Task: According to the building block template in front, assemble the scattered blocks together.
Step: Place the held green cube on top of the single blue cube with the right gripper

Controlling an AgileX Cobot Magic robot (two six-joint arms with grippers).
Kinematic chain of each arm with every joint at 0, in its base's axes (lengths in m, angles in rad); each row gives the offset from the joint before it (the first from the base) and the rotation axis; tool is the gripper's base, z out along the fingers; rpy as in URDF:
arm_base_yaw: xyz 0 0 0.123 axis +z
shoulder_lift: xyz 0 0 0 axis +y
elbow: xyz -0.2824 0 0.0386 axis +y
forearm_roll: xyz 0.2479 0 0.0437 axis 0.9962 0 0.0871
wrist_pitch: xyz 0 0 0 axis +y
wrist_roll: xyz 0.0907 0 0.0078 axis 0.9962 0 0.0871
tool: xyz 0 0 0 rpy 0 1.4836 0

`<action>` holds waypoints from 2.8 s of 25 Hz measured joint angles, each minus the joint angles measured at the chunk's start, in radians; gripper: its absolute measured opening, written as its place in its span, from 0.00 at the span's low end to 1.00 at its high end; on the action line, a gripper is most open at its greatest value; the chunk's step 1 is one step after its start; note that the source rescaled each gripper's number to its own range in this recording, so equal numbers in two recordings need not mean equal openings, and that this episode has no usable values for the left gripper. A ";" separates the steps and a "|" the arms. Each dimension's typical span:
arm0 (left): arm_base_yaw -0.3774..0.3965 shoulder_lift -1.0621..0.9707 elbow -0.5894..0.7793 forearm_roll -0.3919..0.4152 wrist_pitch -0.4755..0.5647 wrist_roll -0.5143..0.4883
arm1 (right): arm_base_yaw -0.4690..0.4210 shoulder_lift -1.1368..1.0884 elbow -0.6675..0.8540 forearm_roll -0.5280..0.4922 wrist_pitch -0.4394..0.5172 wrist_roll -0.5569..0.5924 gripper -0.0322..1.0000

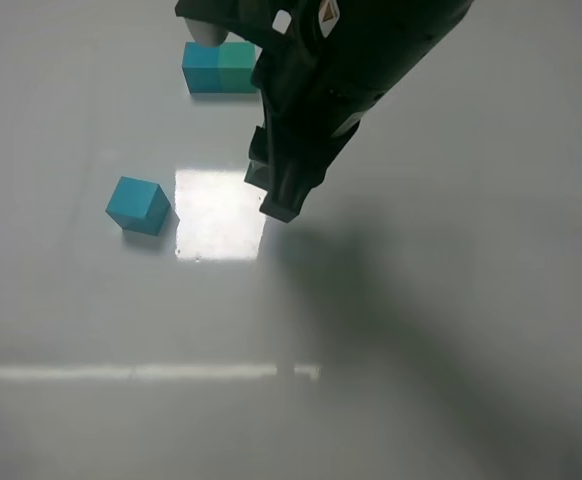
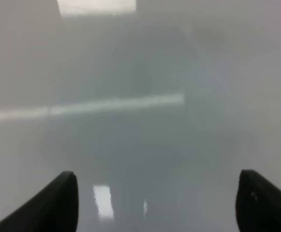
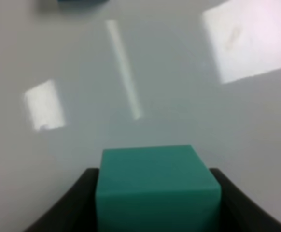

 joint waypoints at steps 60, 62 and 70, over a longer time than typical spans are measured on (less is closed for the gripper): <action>0.000 0.000 0.000 0.000 0.000 0.000 | 0.069 0.308 -0.182 -0.032 -0.107 0.106 0.03; 0.000 0.000 0.000 0.000 0.000 0.000 | 0.070 0.308 -0.182 -0.032 -0.107 0.106 0.03; 0.000 0.000 0.000 0.000 0.000 0.000 | 0.070 0.308 -0.182 -0.030 -0.106 0.091 0.03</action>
